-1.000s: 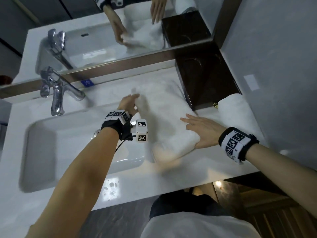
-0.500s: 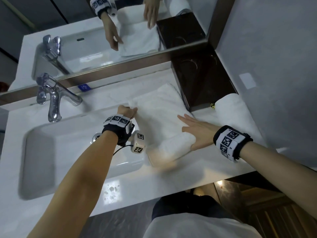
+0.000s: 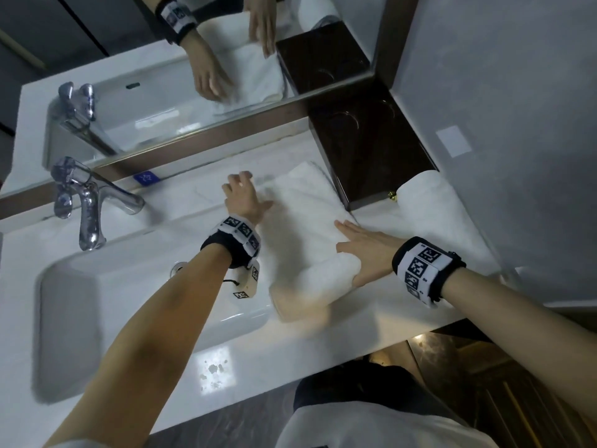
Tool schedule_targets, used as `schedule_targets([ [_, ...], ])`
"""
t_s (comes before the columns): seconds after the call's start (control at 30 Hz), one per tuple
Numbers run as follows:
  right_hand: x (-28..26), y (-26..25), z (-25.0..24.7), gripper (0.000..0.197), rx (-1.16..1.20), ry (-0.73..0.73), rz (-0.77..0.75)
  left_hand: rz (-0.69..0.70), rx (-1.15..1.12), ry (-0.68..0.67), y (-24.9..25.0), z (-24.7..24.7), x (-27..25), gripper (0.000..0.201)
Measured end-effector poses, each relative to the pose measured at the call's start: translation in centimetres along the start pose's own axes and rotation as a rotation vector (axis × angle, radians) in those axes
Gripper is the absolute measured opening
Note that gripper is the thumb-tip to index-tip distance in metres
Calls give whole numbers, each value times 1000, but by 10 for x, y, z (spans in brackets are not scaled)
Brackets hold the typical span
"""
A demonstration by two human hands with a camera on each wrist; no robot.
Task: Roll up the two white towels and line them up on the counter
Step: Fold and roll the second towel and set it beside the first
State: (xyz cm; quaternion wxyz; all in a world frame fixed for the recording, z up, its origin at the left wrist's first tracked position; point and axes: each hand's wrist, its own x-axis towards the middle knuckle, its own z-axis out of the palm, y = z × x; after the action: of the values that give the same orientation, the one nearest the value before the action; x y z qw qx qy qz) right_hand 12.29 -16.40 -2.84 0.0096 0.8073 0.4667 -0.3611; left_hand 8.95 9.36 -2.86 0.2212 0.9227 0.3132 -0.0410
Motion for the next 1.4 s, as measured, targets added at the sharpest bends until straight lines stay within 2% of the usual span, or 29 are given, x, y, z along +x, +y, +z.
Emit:
schedule_targets([
  [0.07,0,1,2,67,1,8,1,419,-10,-210,16,7,-2,58],
  [0.1,1,1,3,68,1,13,2,559,45,-354,22,11,-5,57],
  [0.17,1,2,5,68,4,25,2,696,249,-531,28,25,-9,62],
  [0.23,2,2,7,68,-5,43,-6,731,465,-564,31,39,-13,66],
  [0.4,-2,0,12,68,-46,88,-52,664,660,-511,36,48,-12,84],
  [0.6,-4,-2,14,69,-32,72,-42,679,643,-516,37,46,-10,90],
  [0.73,-5,-2,13,70,-44,63,-32,700,546,-499,24,42,-19,90],
  [0.83,-6,-1,15,75,-41,67,-35,543,393,-498,7,35,-33,81],
  [0.9,-6,0,15,76,-32,79,-36,400,224,-441,-2,28,-43,64],
  [1.0,-6,-1,16,73,-22,105,-43,381,35,-251,-12,18,-61,30],
  [1.03,-6,-1,17,73,-25,105,-45,371,-9,-234,-14,15,-69,25],
  [1.13,-6,-2,18,73,-36,102,-43,291,-119,-354,-13,7,-96,27],
  [1.2,-7,-3,18,73,-45,116,-34,274,-109,-407,-12,5,-118,31],
  [1.33,-8,-4,20,75,-63,102,-4,255,-40,-282,-8,13,-161,31],
  [1.4,-9,-5,19,75,-59,84,8,230,32,-213,-7,22,-181,48],
])
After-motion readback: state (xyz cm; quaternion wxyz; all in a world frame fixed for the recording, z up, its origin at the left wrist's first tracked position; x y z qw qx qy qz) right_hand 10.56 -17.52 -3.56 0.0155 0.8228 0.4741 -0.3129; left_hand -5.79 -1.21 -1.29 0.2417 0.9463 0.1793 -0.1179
